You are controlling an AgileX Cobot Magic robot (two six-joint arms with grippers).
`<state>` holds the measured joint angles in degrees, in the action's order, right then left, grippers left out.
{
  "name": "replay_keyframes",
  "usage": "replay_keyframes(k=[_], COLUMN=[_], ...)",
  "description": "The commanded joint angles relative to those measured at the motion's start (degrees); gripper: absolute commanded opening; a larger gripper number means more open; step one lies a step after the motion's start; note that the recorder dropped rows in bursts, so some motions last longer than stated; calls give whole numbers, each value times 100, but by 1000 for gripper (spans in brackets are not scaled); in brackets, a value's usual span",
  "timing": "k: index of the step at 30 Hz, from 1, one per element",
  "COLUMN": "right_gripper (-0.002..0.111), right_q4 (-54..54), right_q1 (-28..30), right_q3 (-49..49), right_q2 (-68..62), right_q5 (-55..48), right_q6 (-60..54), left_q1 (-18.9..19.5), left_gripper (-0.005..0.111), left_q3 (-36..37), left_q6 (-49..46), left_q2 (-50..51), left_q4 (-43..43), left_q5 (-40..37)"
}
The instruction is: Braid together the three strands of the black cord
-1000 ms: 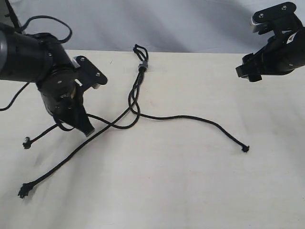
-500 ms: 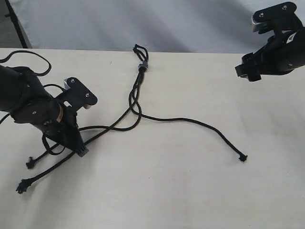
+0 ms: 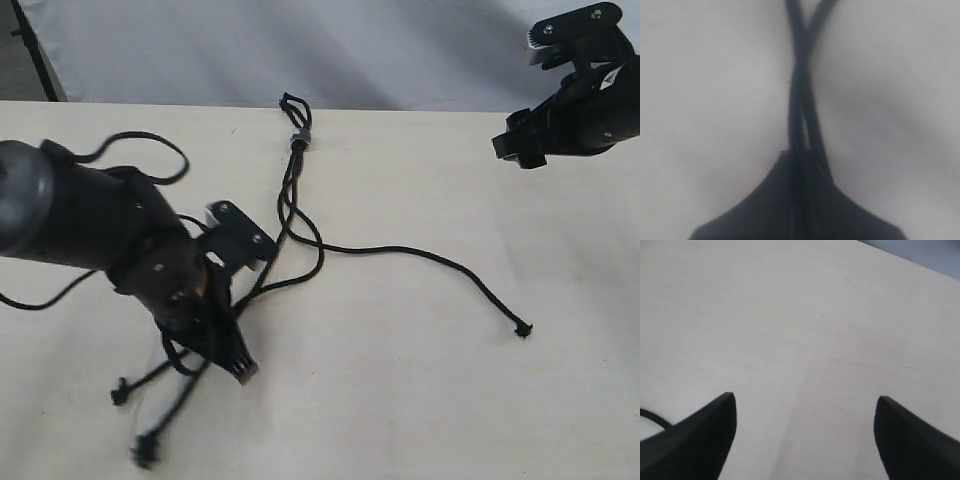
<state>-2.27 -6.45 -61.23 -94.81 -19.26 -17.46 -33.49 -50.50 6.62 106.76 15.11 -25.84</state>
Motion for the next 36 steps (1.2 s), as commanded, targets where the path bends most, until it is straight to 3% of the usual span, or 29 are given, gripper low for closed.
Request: replay_keyframes(k=[1, 4, 10, 16, 19, 26, 30, 32, 36], right_gripper=[72, 72, 72, 72, 72, 72, 71, 64, 22], right_q4=[-44, -67, -67, -67, -67, -803, -1195, -1268, -1499], right_q1=[0, 0, 0, 0, 0, -153, -1111, -1629, -2878], right_q3=[7, 7, 7, 7, 7, -5, -5, -5, 5], right_q2=[47, 47, 47, 47, 47, 37, 37, 37, 3], right_q5=[103, 91, 35, 60, 85, -215, -989, -1256, -1620], right_q6=[13, 13, 13, 13, 13, -160, -716, -738, -738], left_q1=[-1201, -1683, -1246, -460, -70, 87, 87, 87, 87], left_gripper=[0, 0, 0, 0, 0, 0, 0, 0, 0], left_q3=[-576, -1058, -1219, -1154, -738, 126, 173, 173, 173], left_q6=[-82, -69, 1569, 1654, 1791, 1712, 1712, 1712, 1712], left_q2=[247, 247, 247, 247, 247, 247, 247, 247, 247], left_q4=[-625, 125, 1966, 2002, 1987, 1919, 1919, 1919, 1909], left_q5=[-1110, -1275, -1967, -1867, -1413, -154, 61, 103, 128])
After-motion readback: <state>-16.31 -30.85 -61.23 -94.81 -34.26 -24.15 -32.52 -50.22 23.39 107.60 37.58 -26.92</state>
